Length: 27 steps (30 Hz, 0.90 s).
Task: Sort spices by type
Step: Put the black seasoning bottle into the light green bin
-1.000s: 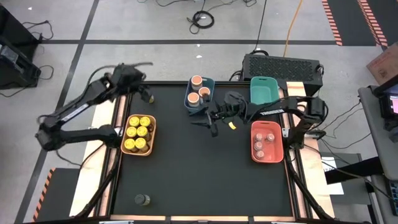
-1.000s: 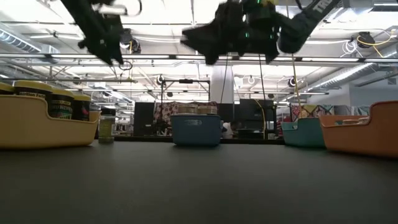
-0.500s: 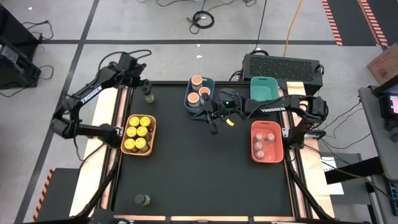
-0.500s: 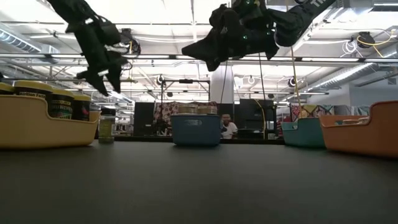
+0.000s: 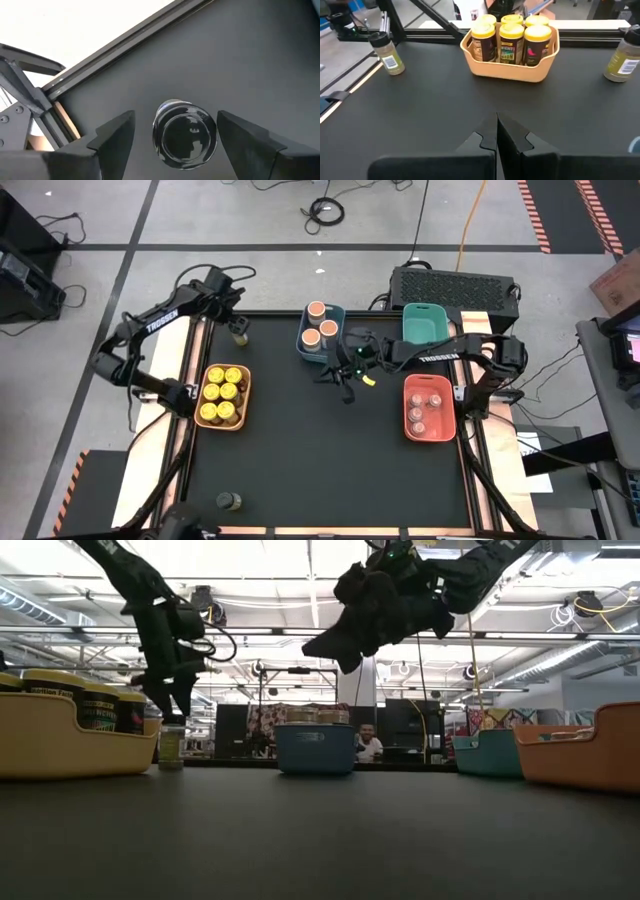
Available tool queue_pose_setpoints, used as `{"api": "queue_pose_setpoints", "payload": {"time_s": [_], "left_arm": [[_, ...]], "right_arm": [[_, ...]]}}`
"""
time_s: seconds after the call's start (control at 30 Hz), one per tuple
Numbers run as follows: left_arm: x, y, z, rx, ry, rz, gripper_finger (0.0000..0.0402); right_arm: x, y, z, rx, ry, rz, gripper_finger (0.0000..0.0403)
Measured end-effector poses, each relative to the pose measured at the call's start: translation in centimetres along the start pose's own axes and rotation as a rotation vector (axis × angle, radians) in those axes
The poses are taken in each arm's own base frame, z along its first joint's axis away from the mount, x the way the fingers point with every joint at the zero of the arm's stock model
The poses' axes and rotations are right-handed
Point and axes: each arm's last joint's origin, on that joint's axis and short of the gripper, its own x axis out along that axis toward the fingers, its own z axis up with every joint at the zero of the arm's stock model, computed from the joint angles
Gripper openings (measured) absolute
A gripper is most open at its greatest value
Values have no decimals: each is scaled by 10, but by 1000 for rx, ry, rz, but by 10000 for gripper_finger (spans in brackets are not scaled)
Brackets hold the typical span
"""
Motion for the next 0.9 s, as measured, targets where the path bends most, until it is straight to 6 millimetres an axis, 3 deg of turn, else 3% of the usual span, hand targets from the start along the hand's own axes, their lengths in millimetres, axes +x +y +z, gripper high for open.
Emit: {"api": "queue_pose_setpoints", "payload": {"time_s": [0.6, 0.9], "left_arm": [[23, 1, -4, 47, 106, -20, 280], [23, 0, -4, 82, 106, -24, 273]], "right_arm": [[1, 2, -7, 32, 73, -49, 0], [-34, 2, -4, 27, 101, -236, 0]]}}
